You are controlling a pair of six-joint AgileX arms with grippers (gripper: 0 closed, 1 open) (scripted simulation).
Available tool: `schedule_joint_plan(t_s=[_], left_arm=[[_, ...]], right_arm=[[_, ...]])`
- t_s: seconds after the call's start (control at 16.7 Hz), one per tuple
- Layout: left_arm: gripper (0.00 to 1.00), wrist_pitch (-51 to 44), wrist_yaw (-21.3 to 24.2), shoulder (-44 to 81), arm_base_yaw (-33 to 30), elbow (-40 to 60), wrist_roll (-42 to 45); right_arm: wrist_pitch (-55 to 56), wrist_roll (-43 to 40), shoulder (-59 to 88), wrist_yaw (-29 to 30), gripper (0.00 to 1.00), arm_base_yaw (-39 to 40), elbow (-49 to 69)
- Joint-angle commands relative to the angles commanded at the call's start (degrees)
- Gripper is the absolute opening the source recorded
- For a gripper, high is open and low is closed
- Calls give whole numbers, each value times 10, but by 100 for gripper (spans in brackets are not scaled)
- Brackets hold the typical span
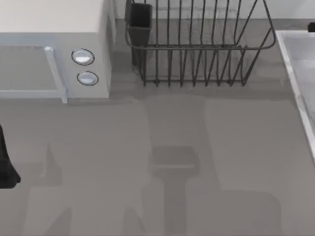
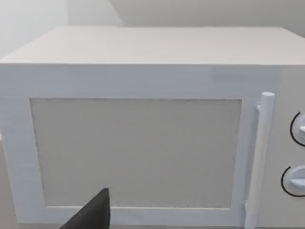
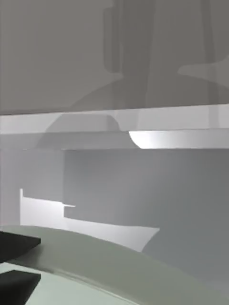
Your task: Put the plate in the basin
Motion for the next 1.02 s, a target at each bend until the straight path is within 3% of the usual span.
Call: schedule_joint_plan(t_s=[0.66,1.02], left_arm=[[100,0,0,0,0,0,0],[100,0,0,0,0,0,0]], right_arm=[[0,0,0,0,98,0,0],[0,0,0,0,100,0,0]])
